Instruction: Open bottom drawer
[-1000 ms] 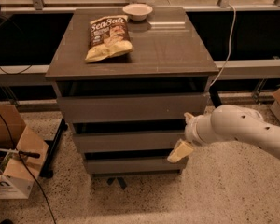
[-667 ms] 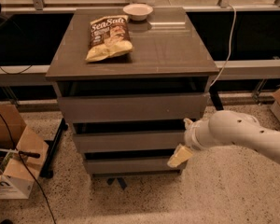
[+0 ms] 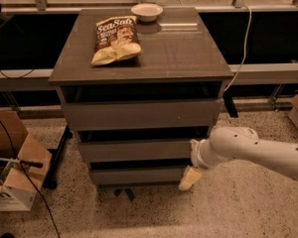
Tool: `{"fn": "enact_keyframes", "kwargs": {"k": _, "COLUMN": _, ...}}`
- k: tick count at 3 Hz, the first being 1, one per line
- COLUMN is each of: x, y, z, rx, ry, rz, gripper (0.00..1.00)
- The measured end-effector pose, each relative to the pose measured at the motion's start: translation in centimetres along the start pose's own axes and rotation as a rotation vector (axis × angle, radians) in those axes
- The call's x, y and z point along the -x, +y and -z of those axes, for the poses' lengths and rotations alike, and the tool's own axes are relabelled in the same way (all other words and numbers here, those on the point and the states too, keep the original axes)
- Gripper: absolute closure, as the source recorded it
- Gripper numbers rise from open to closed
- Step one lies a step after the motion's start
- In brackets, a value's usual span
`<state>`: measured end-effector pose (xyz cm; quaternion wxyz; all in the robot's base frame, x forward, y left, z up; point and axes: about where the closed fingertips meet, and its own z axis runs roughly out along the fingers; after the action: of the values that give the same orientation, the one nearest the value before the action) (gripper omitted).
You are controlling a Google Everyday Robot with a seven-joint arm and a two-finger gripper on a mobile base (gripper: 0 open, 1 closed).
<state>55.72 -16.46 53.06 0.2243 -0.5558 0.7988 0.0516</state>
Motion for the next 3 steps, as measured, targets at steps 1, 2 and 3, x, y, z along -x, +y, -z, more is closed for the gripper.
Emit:
{"fn": "enact_keyframes", "kwargs": {"k": 1, "x": -4.2, "y": 0.8, "z": -4.1, "rx": 0.063, "ry": 0.092, "rz": 0.044, "gripper": 0.00}}
{"fn": "enact_keyframes", "kwargs": {"k": 2, "x": -4.2, "y": 0.8, "z": -4.1, "rx": 0.063, "ry": 0.092, "rz": 0.044, "gripper": 0.00}}
{"fn": "enact_keyframes", "kwargs": {"k": 3, "x": -4.8, "y": 0.9, "z": -6.1, "rx": 0.042, "ry": 0.096, "rz": 0.032, "gripper": 0.00}}
